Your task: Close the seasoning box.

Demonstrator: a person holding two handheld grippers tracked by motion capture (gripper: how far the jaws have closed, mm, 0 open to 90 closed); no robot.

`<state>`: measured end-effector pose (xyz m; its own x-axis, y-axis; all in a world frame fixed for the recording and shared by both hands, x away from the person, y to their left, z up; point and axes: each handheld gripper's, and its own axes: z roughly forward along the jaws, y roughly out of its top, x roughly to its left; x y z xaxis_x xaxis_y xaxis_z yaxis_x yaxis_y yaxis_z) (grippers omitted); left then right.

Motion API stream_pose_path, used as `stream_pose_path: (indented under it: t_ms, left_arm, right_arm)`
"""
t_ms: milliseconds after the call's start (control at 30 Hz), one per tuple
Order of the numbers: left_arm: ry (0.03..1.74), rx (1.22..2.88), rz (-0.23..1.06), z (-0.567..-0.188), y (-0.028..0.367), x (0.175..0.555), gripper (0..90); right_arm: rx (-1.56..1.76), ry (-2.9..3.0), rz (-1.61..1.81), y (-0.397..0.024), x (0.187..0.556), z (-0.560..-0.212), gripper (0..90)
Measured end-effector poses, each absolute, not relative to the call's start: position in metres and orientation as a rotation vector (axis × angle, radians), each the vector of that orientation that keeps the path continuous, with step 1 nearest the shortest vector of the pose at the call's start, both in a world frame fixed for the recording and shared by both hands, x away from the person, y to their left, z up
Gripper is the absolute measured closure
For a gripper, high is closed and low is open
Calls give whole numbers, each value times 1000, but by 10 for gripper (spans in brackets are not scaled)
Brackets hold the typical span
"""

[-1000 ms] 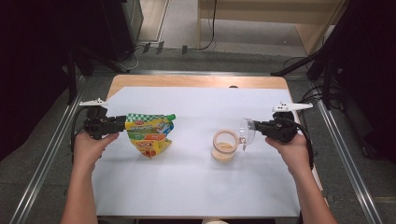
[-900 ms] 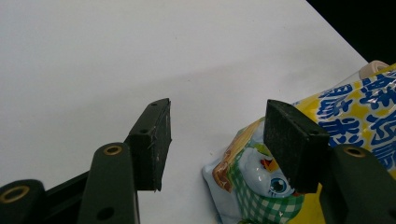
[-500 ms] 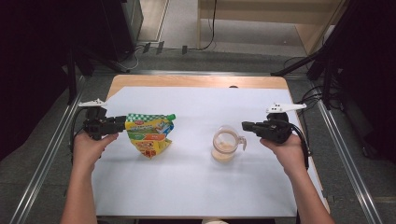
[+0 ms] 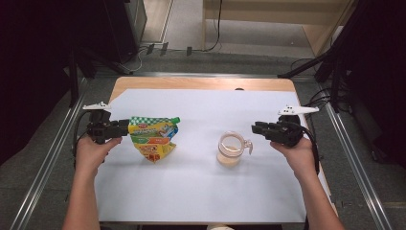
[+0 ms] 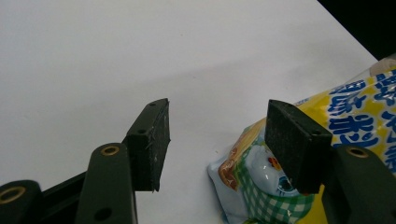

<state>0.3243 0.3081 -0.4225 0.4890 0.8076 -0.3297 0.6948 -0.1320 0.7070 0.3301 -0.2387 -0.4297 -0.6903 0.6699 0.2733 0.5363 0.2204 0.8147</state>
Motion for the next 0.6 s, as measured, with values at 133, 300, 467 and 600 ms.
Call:
stream_pose_path:
  t_ms: [133, 300, 467, 600]
  left_arm:
    - [1252, 1877, 162, -424, 307, 325, 407]
    - [1252, 1882, 161, -425, 306, 325, 406]
    - [1253, 1885, 155, -426, 305, 326, 405]
    - [1252, 1890, 158, -428, 304, 326, 404]
  right_arm:
    - [1173, 2323, 1452, -244, 333, -436, 574]
    - [1199, 2290, 1419, -253, 338, -446, 486]
    - [1235, 2273, 1401, -260, 341, -455, 409]
    - [1274, 2241, 1361, -264, 340, -462, 397]
